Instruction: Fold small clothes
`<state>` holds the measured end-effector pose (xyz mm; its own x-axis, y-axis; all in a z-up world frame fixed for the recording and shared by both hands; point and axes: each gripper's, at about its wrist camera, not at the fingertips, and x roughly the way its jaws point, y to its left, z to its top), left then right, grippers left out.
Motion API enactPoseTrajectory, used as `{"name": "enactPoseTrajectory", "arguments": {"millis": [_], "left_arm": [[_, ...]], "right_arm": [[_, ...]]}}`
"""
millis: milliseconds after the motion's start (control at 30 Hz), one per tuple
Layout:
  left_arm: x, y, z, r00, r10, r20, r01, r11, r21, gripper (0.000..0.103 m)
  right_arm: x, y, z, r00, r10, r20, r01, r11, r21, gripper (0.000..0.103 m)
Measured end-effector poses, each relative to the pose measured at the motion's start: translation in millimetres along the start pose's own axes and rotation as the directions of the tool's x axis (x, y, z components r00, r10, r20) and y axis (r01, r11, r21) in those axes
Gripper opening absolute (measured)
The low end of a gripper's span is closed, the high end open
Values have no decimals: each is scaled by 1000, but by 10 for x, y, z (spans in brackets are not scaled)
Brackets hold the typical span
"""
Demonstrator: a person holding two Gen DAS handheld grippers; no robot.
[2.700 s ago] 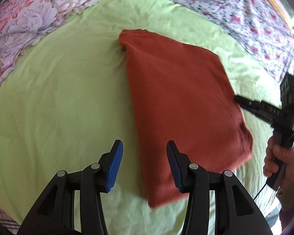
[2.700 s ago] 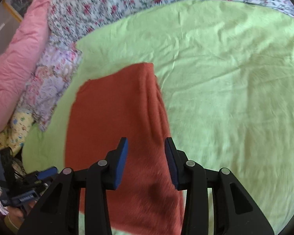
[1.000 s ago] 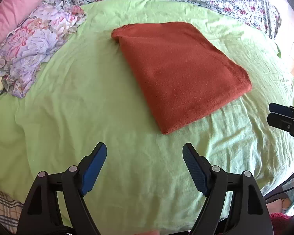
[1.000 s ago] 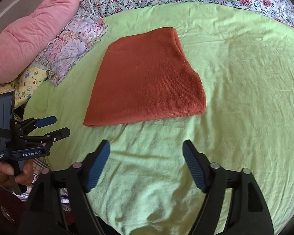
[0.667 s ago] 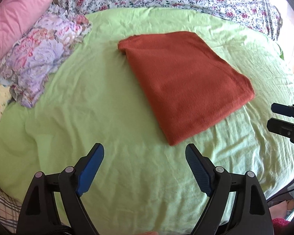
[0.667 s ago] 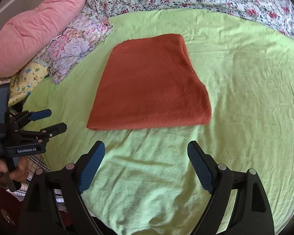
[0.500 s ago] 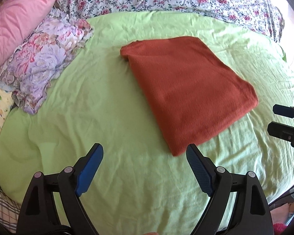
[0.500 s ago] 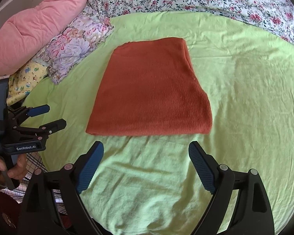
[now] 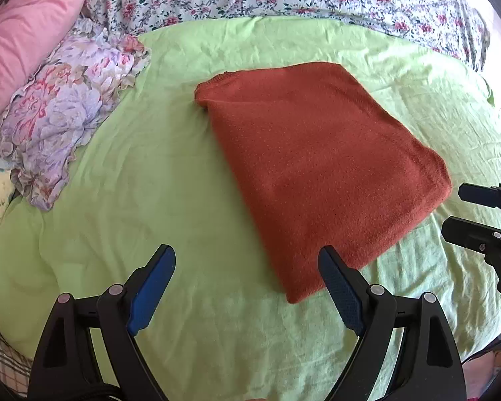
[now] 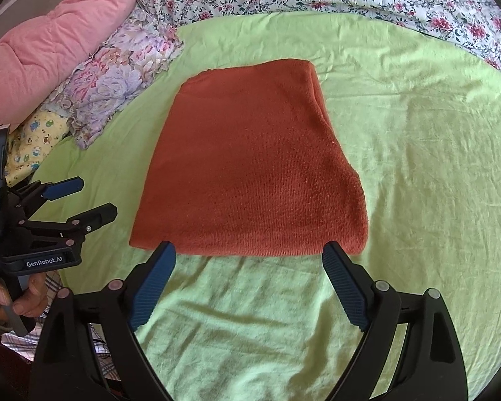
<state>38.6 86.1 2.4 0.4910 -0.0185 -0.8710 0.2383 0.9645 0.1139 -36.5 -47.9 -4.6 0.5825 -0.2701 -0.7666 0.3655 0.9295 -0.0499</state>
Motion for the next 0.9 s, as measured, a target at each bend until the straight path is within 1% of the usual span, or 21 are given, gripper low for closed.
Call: {"name": "enactPoseTrajectory", "arguments": {"millis": [900], "left_arm": [[157,-79,224,1000,-4,-9,4,1000,-3,88]], "right_arm": [[188,-19,266,1000,19,-13,-19,1000,-7,90]]}}
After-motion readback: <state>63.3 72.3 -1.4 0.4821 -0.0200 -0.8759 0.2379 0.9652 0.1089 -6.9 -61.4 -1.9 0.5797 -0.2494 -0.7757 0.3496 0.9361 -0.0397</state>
